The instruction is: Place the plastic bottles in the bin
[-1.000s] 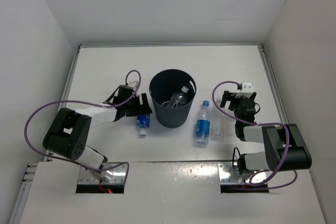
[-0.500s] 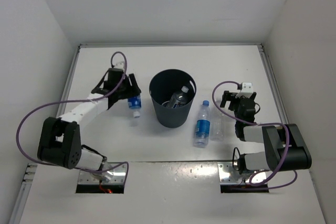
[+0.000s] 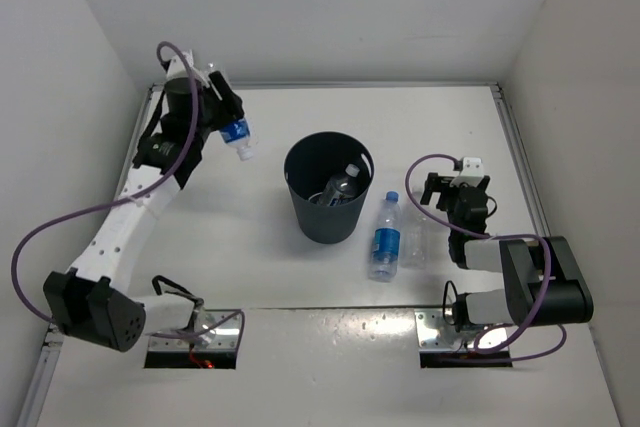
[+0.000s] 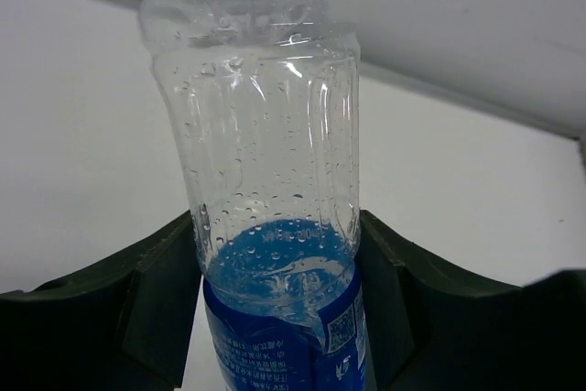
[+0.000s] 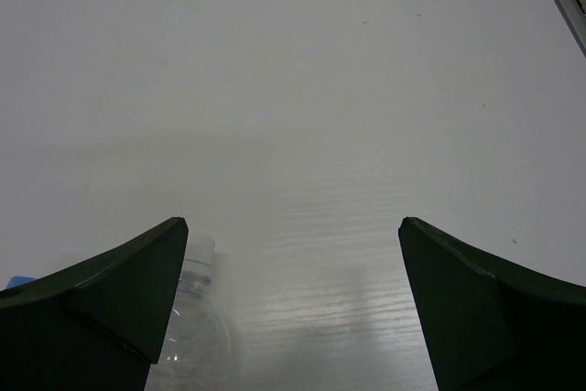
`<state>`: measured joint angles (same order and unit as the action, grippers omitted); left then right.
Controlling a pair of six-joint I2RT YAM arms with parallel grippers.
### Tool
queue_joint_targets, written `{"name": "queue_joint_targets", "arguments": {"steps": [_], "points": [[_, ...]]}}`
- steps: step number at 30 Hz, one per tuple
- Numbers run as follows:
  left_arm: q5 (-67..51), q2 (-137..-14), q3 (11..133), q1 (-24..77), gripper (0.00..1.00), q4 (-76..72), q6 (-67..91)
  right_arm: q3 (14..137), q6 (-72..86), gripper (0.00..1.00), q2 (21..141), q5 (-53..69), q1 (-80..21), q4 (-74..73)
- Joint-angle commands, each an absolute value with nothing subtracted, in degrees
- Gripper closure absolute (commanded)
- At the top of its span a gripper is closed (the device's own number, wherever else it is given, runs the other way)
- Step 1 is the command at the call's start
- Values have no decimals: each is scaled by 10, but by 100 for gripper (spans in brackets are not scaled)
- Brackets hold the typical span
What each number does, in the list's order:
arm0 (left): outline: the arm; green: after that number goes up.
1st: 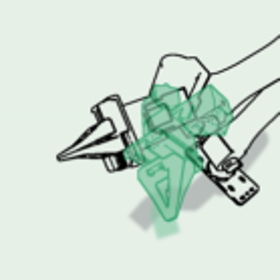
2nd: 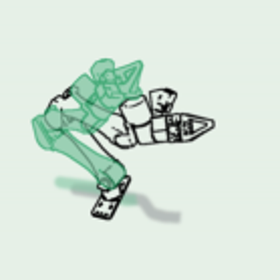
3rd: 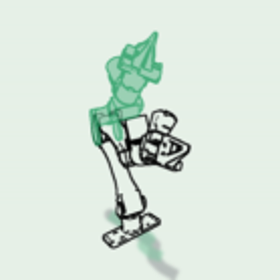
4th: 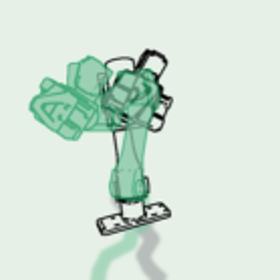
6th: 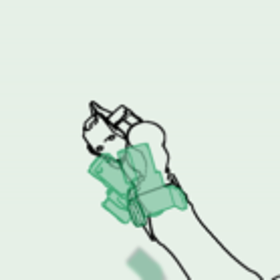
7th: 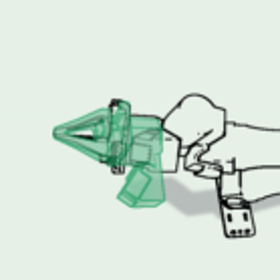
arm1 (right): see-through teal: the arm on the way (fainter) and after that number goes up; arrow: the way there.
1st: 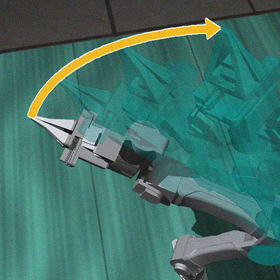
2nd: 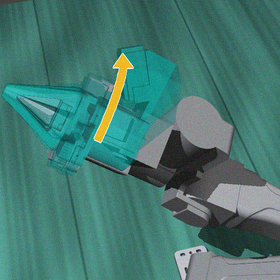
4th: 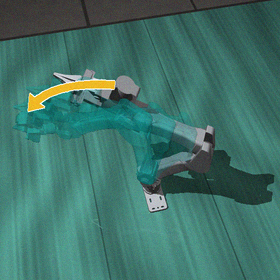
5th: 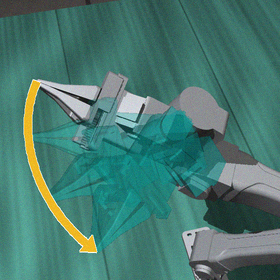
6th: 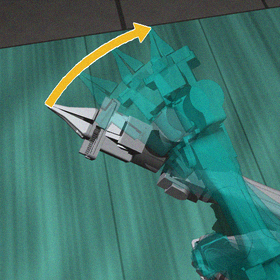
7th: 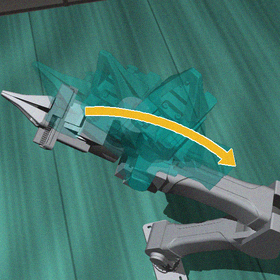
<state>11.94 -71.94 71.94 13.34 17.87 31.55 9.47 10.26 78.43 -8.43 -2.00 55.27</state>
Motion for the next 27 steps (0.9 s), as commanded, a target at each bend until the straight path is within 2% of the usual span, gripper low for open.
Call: {"name": "queue_joint_targets", "arguments": {"steps": [1, 7, 16, 27], "points": [[111, -672, 756, 148, 43, 112, 282, 106, 105, 0, 779, -72, -18, 586], [-5, -659, 751, 207, 44, -3, 264, 106, 105, 0, 779, -72, -18, 586], [28, -694, 715, 362, 44, -50, 222, 106, 105, 0, 779, -72, -18, 586], [44, -737, 673, 414, 43, -75, 197, 101, 105, 0, 779, -67, -18, 586]]}}
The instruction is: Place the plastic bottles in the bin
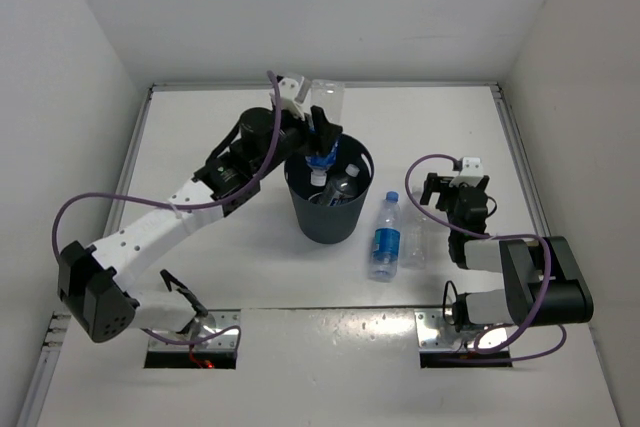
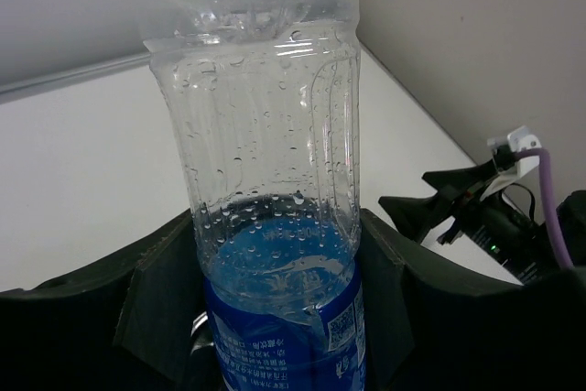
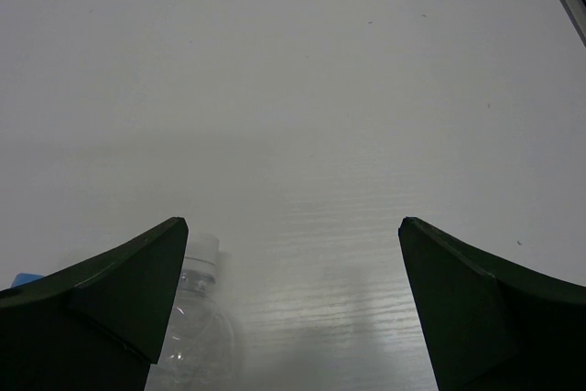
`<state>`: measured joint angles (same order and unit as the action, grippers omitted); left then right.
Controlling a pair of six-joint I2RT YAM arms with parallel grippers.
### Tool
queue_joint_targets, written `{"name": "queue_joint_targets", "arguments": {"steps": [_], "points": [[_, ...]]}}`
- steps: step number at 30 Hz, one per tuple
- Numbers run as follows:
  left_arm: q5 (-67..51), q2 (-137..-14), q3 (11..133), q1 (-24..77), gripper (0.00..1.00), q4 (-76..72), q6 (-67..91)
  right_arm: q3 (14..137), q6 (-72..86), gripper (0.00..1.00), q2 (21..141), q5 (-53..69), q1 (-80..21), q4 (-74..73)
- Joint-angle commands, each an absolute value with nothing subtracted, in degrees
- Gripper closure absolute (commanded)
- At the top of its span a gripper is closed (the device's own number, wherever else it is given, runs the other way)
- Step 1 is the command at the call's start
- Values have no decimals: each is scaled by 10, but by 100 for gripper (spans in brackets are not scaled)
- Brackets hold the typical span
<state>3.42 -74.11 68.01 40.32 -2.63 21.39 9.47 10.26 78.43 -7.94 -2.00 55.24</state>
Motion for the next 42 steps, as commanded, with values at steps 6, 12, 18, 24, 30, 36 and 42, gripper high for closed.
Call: {"name": "queue_joint_targets", "arguments": {"steps": [6, 12, 18, 24, 30, 36, 42], "points": [[49, -761, 661, 425, 36, -69, 197, 101, 105, 0, 779, -67, -13, 592], [85, -767, 645, 425, 21, -41, 213, 101, 105, 0, 779, -67, -13, 592], [114, -754, 645, 425, 9, -35, 219, 101, 105, 0, 779, -62, -13, 592], [173, -737, 691, 425, 0, 0, 201, 101, 105, 0, 779, -62, -13, 592], [233, -701, 677, 359, 0, 47, 206, 101, 105, 0, 773, -62, -13, 585], [264, -629, 573, 255, 0, 85, 243, 101, 105, 0, 773, -62, -13, 585], [229, -553, 466, 178, 0, 96, 264, 106, 105, 0, 773, -55, -13, 580]]}}
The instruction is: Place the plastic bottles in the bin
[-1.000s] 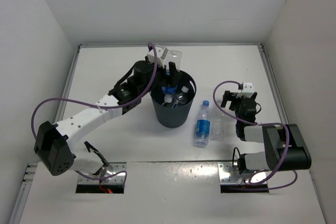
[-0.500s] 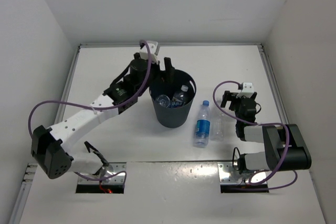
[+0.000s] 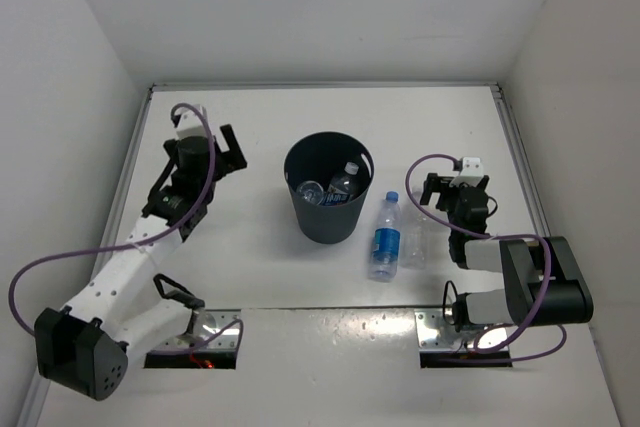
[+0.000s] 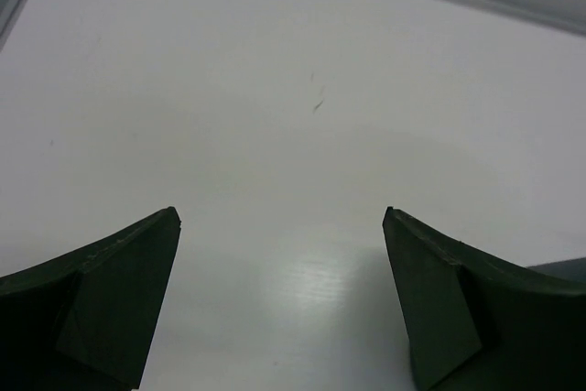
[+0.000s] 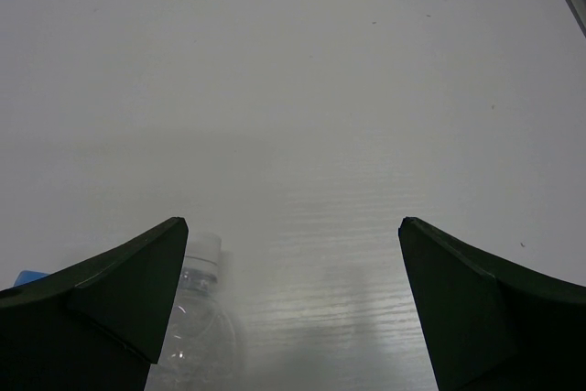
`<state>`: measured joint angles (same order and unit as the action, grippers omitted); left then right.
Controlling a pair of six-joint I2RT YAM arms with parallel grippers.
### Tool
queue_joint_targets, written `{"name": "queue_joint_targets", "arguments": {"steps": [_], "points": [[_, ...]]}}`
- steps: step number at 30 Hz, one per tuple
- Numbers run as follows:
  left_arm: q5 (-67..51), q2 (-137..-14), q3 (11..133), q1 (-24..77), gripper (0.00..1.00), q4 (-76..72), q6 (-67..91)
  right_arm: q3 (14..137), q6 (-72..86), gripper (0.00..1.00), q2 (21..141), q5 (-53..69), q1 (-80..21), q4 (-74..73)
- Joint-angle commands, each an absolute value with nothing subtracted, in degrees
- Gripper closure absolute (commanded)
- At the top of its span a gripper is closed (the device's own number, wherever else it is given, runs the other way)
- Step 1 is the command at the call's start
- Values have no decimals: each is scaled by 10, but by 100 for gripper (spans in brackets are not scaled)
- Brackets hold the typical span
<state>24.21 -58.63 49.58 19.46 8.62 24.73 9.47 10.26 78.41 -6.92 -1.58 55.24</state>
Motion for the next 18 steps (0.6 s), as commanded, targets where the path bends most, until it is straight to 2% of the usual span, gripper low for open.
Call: {"name": "queue_joint_targets", "arguments": {"steps": [1, 5, 9, 13, 14, 18], "points": [[224, -533, 453, 173, 0, 96, 264, 106, 105, 0, 773, -55, -13, 580], [207, -490, 382, 173, 0, 101, 264, 106, 117, 0, 767, -68, -13, 578], [174, -446, 329, 173, 0, 101, 244, 114, 144, 0, 709, -113, -7, 518], [138, -396, 285, 180, 0, 101, 201, 202, 266, 0, 641, -200, 5, 275], [146, -391, 280, 187, 0, 95, 201, 226, 292, 0, 641, -195, 16, 169], [134, -386, 279, 210, 0, 73, 170, 393, 344, 0, 706, -184, 41, -64]]}}
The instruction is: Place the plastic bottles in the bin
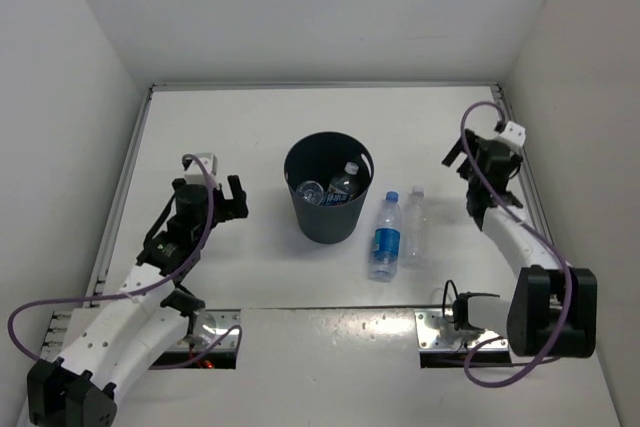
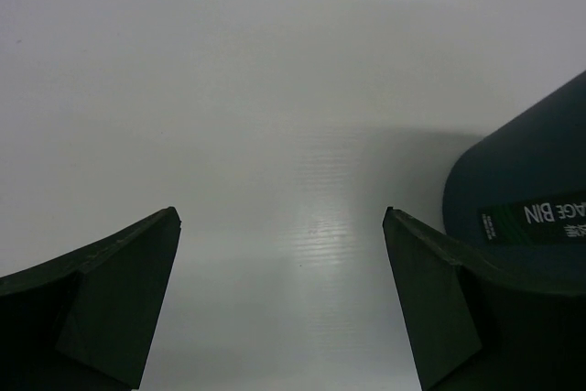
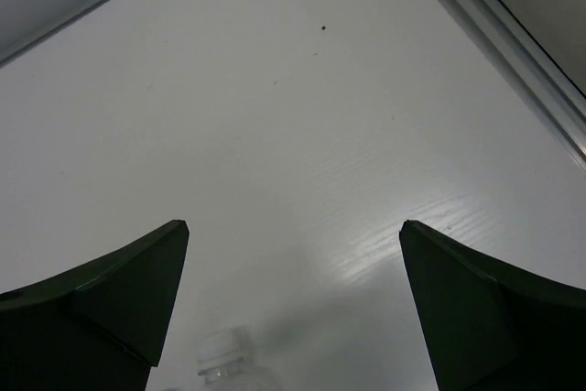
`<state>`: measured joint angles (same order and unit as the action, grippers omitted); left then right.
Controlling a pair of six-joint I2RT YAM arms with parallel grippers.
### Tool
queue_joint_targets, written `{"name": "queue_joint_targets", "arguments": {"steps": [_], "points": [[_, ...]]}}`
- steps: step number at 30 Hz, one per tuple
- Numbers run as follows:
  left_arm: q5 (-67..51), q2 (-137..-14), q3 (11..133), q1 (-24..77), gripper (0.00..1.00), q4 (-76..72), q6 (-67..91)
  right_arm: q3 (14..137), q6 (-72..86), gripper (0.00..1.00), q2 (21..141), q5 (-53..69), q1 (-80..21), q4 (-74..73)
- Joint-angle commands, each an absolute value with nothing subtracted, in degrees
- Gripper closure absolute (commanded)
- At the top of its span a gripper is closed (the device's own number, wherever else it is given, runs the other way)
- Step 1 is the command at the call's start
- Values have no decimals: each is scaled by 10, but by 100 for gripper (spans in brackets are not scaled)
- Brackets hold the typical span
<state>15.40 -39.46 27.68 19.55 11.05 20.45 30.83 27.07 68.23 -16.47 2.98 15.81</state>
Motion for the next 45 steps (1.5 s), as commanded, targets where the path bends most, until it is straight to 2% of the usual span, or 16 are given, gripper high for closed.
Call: {"name": "queue_joint_targets", "arguments": {"steps": [1, 4, 6, 8, 10, 12, 15, 18, 22, 27, 33, 35, 37, 38, 41, 45], "points": [[128, -391, 274, 215, 0, 73, 170, 407, 344, 0, 712, -202, 29, -82], [128, -397, 268, 237, 0, 59, 149, 452, 350, 0, 719, -244, -16, -143], [134, -403, 268, 248, 0, 53, 144, 496, 350, 0, 752, -214, -21, -210], [134, -403, 268, 260, 0, 53, 144, 549, 350, 0, 794, -113, 4, -263], [134, -403, 263, 260, 0, 48, 144, 579, 361, 0, 866, -69, 21, -342], [134, -403, 258, 265, 0, 47, 144, 611, 373, 0, 899, -110, -2, -400], [134, -403, 258, 271, 0, 41, 139, 611, 348, 0, 906, -117, -50, -395], [134, -415, 258, 271, 0, 34, 139, 582, 341, 0, 893, -63, -67, -365], [134, -433, 258, 277, 0, 41, 139, 550, 358, 0, 886, -2, -60, -340], [159, -453, 265, 312, 0, 47, 139, 479, 384, 0, 891, 21, -47, -291], [175, -454, 265, 361, 0, 53, 152, 458, 390, 0, 904, 35, -30, -275], [184, -454, 265, 367, 0, 58, 152, 458, 390, 8, 910, 35, -24, -275], [196, -454, 265, 367, 0, 58, 157, 464, 390, 12, 917, 35, -10, -275], [196, -454, 265, 367, 0, 58, 157, 464, 390, 18, 917, 42, -4, -282], [225, -447, 265, 367, 0, 63, 157, 483, 385, 28, 917, 42, 16, -289], [254, -430, 282, 367, 0, 89, 157, 506, 385, 34, 917, 47, 33, -301]]}}
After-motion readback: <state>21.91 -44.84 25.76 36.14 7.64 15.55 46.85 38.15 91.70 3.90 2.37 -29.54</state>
